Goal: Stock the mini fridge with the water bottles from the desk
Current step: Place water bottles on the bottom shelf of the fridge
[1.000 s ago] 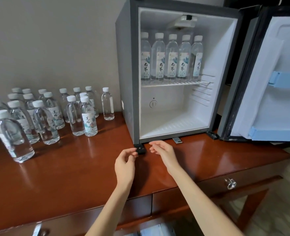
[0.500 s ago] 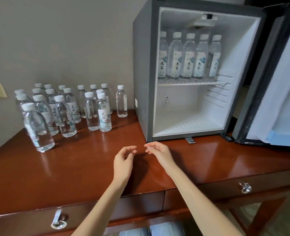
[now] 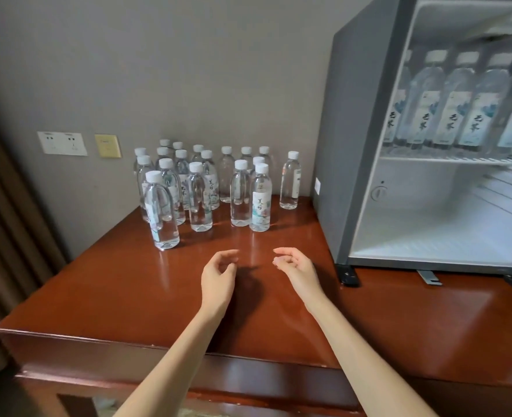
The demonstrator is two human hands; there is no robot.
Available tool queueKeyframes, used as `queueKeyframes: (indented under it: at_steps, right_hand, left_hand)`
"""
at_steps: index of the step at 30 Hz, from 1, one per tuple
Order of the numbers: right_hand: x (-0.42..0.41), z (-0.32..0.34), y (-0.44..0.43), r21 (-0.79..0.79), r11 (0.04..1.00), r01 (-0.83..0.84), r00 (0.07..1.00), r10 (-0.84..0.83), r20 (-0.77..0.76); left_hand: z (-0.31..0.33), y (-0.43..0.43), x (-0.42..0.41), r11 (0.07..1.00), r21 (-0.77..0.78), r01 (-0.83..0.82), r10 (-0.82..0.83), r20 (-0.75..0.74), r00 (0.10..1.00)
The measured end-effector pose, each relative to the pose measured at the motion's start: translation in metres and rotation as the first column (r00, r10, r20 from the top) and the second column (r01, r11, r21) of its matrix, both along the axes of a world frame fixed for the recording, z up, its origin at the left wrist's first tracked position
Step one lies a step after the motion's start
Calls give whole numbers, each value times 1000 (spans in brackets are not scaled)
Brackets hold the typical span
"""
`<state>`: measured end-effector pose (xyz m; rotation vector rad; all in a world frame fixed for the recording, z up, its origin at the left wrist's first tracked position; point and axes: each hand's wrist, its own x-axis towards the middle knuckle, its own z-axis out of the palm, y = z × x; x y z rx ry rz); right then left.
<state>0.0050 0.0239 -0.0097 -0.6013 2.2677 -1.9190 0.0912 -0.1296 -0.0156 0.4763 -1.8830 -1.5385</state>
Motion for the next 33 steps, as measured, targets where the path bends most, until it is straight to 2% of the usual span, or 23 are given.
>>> queueKeyframes:
  at_steps: [5, 10, 18, 25, 33]
  right_hand:
    - [-19, 1, -24, -80, 996, 26, 999, -28, -23]
    - [-48, 1, -46, -150, 986, 76, 996, -80, -23]
    - [-96, -2, -75, -169, 982, 86, 995, -93, -30]
    - [-128, -2, -92, -217, 976, -5, 1000, 3, -7]
    - [-153, 1, -107, -269, 952, -146, 988, 153, 7]
  left_hand:
    - [4, -3, -26, 998, -61, -19, 20, 13, 1000]
    - [5, -10, -55, 996, -83, 29, -28, 14, 1000]
    - [9, -22, -105, 989, 50, 136, -132, -78, 988]
    - [11, -28, -135, 983, 74, 168, -160, -106, 981]
    - [8, -32, -150, 985, 118, 129, -112, -142, 983]
